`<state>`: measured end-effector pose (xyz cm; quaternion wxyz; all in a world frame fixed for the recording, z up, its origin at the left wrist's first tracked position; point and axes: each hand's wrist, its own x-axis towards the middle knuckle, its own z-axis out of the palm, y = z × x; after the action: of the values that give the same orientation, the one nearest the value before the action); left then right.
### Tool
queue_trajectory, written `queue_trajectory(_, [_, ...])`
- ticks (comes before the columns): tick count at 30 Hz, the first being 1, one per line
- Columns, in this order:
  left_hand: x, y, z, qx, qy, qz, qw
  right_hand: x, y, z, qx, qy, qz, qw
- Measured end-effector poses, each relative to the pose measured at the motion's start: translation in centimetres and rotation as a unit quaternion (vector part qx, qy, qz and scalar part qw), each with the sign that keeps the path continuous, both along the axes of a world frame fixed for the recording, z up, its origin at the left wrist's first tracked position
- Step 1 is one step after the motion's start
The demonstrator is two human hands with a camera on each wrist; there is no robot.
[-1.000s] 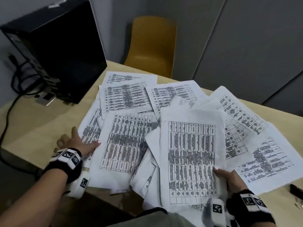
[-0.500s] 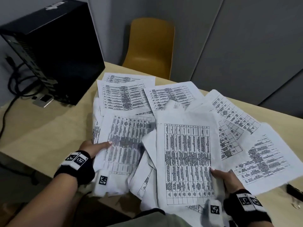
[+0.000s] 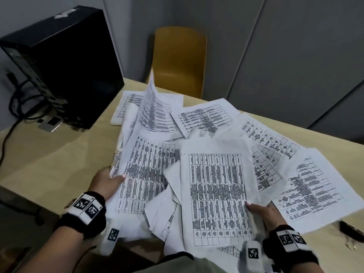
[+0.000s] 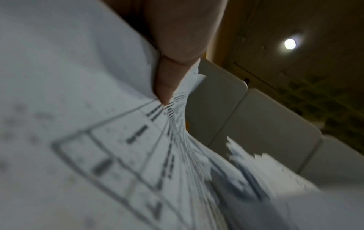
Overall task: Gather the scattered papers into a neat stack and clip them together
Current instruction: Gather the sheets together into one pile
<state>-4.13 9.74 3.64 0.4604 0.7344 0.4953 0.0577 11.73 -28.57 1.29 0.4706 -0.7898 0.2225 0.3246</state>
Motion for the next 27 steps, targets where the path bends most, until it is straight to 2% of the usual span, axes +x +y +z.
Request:
queue_trajectory(2, [-0.3, 0.3, 0.8, -0.003, -0.032, 0.020, 0.999, -0.3, 0.5, 1.3, -0.003, -0.007, 0.012, 1.000])
queue_trajectory(6, [-0.6, 0.3, 2.0, 0.045, -0.020, -0.003, 0.999, -0.4, 0.7, 1.2, 0.004, -0.021, 0.015, 1.000])
queue_trajectory(10, [-1.1, 1.0, 3.1, 0.072, -0.056, 0.048, 0.995, -0.6, 0.8, 2.0, 0.021, -0.039, 0.050, 0.998])
queue_trajectory(16, [-1.9, 0.6, 5.8, 0.141, -0.066, 0.076, 0.985, -1.0, 0.9, 2.7, 0.060, -0.071, 0.063, 0.994])
queue_trajectory(21, [-2.8, 0.3, 9.3, 0.209, -0.082, 0.112, 0.968, -1.4, 1.1, 3.4, 0.073, -0.089, 0.067, 0.991])
queue_trajectory(27, [-4.0, 0.2, 13.6, 0.322, -0.161, 0.126, 0.924, -2.0, 1.2, 4.5, 0.092, -0.099, 0.075, 0.988])
